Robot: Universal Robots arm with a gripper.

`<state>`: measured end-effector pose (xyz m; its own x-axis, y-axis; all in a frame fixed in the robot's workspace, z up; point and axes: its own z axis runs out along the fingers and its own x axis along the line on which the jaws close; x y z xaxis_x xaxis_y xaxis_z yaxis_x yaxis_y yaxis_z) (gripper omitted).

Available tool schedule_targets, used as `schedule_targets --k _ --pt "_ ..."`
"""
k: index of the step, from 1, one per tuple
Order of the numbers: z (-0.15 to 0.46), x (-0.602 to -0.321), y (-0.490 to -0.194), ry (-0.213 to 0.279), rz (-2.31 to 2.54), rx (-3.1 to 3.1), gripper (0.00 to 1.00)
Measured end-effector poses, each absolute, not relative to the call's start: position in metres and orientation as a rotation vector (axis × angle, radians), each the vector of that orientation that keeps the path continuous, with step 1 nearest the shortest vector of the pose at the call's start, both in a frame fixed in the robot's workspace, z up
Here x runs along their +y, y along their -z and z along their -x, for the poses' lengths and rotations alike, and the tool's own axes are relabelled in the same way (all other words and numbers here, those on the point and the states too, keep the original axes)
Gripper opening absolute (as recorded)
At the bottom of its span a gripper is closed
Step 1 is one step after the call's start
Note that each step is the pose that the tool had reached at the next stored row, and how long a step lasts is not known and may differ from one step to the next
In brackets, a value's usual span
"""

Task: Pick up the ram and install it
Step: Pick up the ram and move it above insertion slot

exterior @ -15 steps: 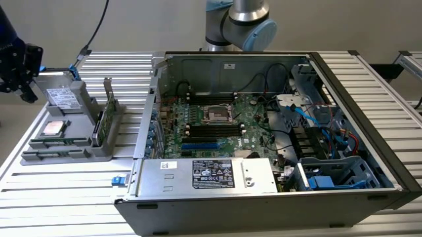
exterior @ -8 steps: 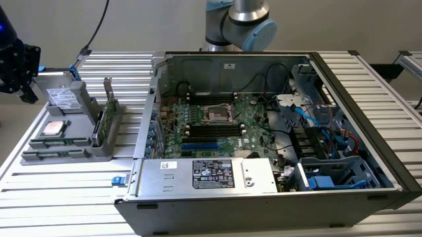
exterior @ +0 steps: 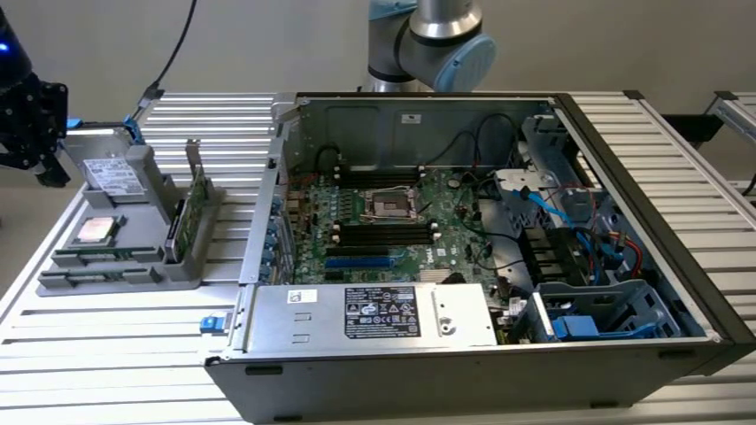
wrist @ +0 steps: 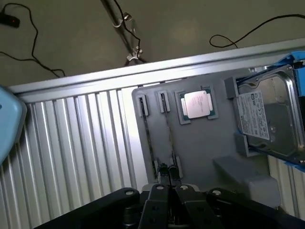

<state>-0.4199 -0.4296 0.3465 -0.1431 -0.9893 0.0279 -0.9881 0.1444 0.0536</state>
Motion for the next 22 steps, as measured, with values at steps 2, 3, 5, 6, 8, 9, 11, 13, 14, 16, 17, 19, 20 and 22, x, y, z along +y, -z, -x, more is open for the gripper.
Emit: schedule_targets --k 2,3,5,6,8,9,11,13,14,16,17,19,20,22 --pt "0.4199 -0.4296 -0.3461 0.032 -2.061 -2.296 0.10" --pt "0.4199 -0.4296 -0.3459 0.032 -2.081 -2.277 0.10" --pt "0.4199 -0.4296 -0.3455 0.030 -2.122 -2.239 0.10" --pt "0.4199 -0.4296 -0.3453 0.029 -2.142 -2.220 0.10" --pt "0.4199 -0.4295 -0.3449 0.027 -2.182 -2.181 0.10" --pt "0.4199 -0.4296 -0.3446 0.026 -2.201 -2.161 0.10" --pt "0.4199 -0.4295 -0.3440 0.024 -2.240 -2.120 0.10" --pt "0.4199 -0.4295 -0.3435 0.023 -2.279 -2.077 0.10" --pt "0.4199 -0.4292 -0.3432 0.021 -2.296 -2.060 0.10" --pt "0.4201 -0.4292 -0.3432 0.019 -2.305 -2.047 0.10" --pt "0.4201 -0.4292 -0.3433 0.019 -2.305 -2.047 0.10" --pt "0.4200 -0.4291 -0.3432 0.019 -2.305 -2.047 0.10" --pt "0.4201 -0.4291 -0.3433 0.019 -2.305 -2.047 0.10" --pt "0.4200 -0.4291 -0.3433 0.019 -2.305 -2.047 0.10"
